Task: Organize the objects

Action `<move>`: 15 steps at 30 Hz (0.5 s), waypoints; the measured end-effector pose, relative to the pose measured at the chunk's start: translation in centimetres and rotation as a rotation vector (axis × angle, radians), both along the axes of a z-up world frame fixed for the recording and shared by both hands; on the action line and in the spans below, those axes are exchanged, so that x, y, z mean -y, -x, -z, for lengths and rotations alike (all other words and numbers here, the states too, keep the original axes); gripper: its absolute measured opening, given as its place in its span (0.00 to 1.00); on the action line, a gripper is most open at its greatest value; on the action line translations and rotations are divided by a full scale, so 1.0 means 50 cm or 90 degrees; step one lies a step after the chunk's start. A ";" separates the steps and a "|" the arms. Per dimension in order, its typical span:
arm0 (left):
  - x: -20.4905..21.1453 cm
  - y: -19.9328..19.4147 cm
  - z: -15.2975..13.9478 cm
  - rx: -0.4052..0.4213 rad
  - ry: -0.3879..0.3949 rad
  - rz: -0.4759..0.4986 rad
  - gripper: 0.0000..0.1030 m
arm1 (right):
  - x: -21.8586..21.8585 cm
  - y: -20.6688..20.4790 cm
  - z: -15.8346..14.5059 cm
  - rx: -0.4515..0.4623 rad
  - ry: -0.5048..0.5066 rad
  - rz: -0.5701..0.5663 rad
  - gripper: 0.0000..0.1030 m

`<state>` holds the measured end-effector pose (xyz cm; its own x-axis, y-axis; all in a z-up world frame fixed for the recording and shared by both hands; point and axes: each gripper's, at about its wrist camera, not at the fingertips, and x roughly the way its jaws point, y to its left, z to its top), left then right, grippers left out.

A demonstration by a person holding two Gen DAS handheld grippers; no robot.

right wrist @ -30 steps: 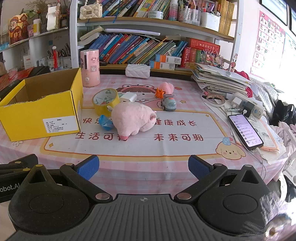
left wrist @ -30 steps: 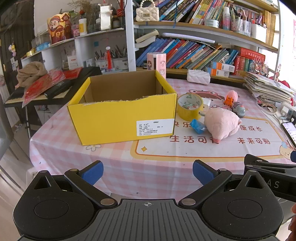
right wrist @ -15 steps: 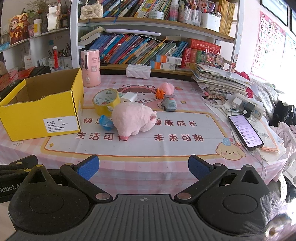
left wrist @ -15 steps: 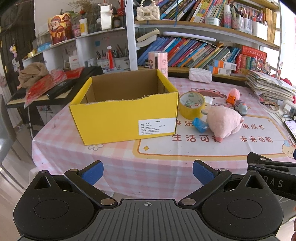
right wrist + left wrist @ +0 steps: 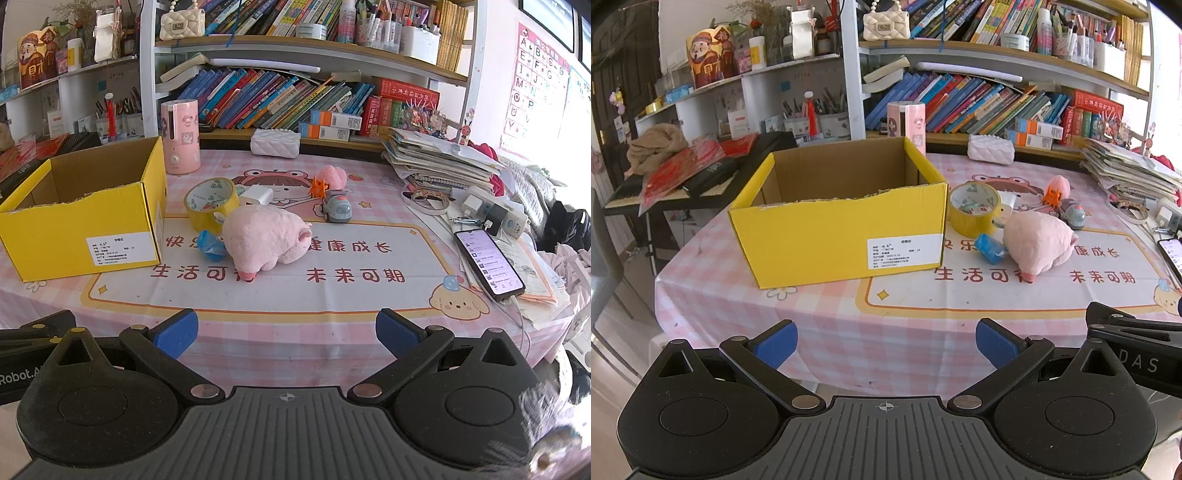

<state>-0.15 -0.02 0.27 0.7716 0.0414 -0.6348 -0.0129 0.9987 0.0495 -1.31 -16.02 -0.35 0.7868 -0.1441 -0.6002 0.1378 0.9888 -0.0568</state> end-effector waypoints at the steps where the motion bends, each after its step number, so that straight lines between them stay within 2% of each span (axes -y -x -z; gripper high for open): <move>1: -0.001 -0.001 0.001 0.000 0.000 0.001 1.00 | 0.000 0.000 0.000 0.000 0.000 0.000 1.00; 15: 0.005 -0.011 0.003 -0.003 0.004 0.012 1.00 | 0.008 0.002 -0.006 -0.001 0.002 0.010 1.00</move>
<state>0.38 -0.27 0.12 0.7688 0.0229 -0.6391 0.0065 0.9990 0.0436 -1.41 -16.44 -0.07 0.7832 -0.1586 -0.6012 0.1534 0.9863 -0.0603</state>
